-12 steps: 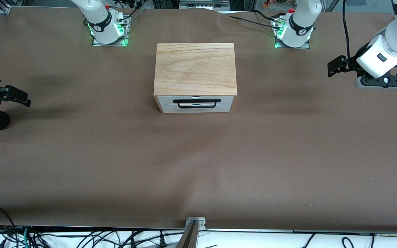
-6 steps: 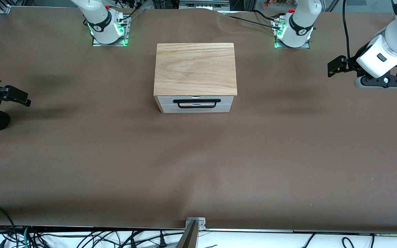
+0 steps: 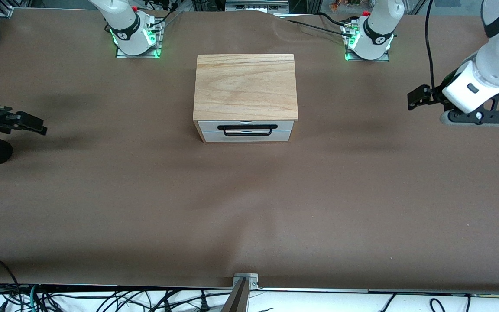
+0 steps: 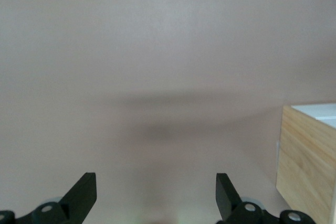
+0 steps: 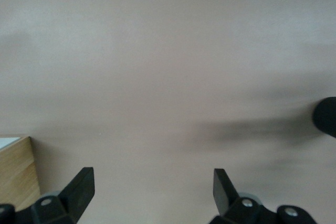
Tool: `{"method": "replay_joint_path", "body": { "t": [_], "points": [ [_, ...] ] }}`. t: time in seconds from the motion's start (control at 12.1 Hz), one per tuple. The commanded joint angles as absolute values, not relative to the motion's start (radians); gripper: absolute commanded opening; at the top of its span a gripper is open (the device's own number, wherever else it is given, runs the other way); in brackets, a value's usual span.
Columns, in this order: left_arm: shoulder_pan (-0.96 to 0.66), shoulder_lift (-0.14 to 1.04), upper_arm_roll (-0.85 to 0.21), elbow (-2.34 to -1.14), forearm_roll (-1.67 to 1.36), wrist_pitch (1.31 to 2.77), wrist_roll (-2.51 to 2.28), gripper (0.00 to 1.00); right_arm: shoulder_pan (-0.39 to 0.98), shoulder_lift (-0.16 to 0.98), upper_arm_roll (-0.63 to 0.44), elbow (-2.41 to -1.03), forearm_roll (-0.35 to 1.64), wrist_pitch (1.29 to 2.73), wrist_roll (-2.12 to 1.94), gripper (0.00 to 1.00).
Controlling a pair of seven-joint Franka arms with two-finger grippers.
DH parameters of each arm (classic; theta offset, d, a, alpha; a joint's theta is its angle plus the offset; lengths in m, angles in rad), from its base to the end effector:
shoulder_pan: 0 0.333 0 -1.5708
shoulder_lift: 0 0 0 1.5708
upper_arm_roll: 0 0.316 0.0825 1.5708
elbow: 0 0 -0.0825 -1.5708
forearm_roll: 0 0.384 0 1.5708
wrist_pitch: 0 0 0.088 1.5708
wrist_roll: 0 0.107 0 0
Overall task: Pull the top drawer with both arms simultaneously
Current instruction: 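Move the left gripper and the right gripper toward the drawer handle ends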
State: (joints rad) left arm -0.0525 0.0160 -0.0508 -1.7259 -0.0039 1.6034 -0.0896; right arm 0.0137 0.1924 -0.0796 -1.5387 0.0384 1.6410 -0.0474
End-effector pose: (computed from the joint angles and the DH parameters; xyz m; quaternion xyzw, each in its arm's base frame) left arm 0.5494 -0.0572 0.5454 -0.9976 0.0067 0.0691 0.0043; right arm 0.6107 -0.0325 0.5334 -0.9989 0.0111 0.0440 0.0140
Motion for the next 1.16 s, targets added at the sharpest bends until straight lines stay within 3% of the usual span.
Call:
{"method": "replay_joint_path", "body": {
  "t": [0.0,0.33,0.91,1.08],
  "points": [
    [-0.046,0.050,-0.055,-1.790,0.002,1.718,-0.074,1.00,0.015,0.235,-0.075,-1.532,0.188,1.635,-0.057,1.00],
    [-0.046,0.126,-0.057,-1.870,0.000,1.908,-0.074,1.00,0.011,0.339,-0.080,-1.532,0.516,1.649,-0.064,1.00],
    [-0.049,0.084,-0.124,-2.242,-0.167,2.276,-0.063,1.00,0.006,0.589,-0.080,-1.614,1.081,1.652,-0.602,1.00],
    [-0.048,0.092,-0.156,-2.281,-0.333,2.338,0.068,1.00,0.018,0.624,-0.077,-1.658,1.200,1.658,-0.717,1.00]
  ]
}}
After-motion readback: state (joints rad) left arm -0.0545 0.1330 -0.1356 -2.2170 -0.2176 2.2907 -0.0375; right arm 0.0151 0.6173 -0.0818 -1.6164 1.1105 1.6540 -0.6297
